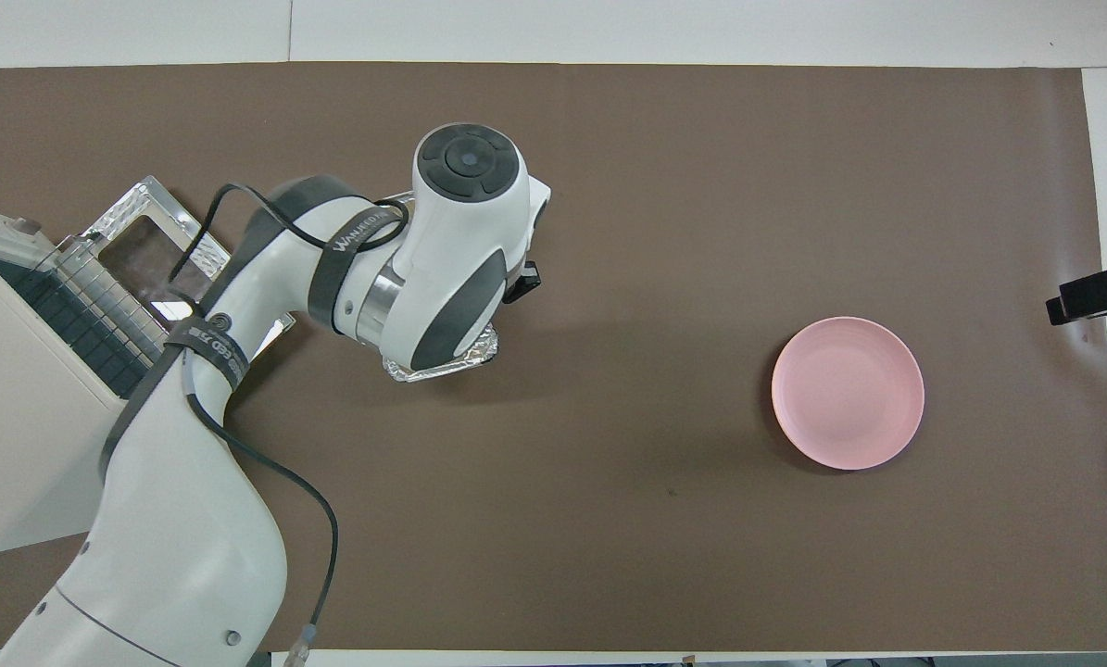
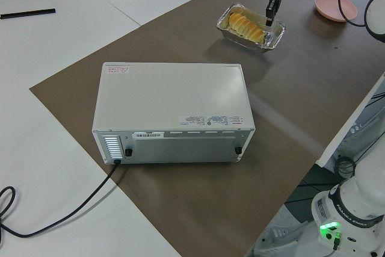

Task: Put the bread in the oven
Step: 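Carry the foil tray into the open toaster oven with the left gripper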

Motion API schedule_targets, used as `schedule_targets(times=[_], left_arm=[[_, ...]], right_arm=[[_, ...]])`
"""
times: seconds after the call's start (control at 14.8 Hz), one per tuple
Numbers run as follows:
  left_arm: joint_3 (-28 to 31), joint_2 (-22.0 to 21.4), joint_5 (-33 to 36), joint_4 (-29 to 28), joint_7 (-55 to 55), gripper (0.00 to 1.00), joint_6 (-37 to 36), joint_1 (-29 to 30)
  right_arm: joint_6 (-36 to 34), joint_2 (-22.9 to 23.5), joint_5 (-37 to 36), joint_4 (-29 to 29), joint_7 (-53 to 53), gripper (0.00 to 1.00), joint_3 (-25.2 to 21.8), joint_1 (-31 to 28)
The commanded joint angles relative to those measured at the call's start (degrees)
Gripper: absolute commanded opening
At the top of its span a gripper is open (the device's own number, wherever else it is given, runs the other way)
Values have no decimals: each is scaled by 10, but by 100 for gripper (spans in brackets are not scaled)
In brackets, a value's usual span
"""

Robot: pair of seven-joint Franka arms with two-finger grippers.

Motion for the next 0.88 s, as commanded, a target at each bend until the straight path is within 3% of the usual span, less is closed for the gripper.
schedule_targets(times=[0.0,0.2,0.4,0.81], left_arm=[[79,-16,-21,13,-14,0,-33,4],[168,-16,-13,3,-15,0,-47,5],[221,-16,-13,-19,-13,0,-54,19],[222,-35,-12,-64,-6,0,-62,64]], right_arm=[[-4,-12,10,-14,5,100,8,-8],[-5,-12,10,-13,5,100,8,-6],[-4,-12,10,-13,5,100,8,-6],[-4,-12,10,-13,5,100,8,-6]])
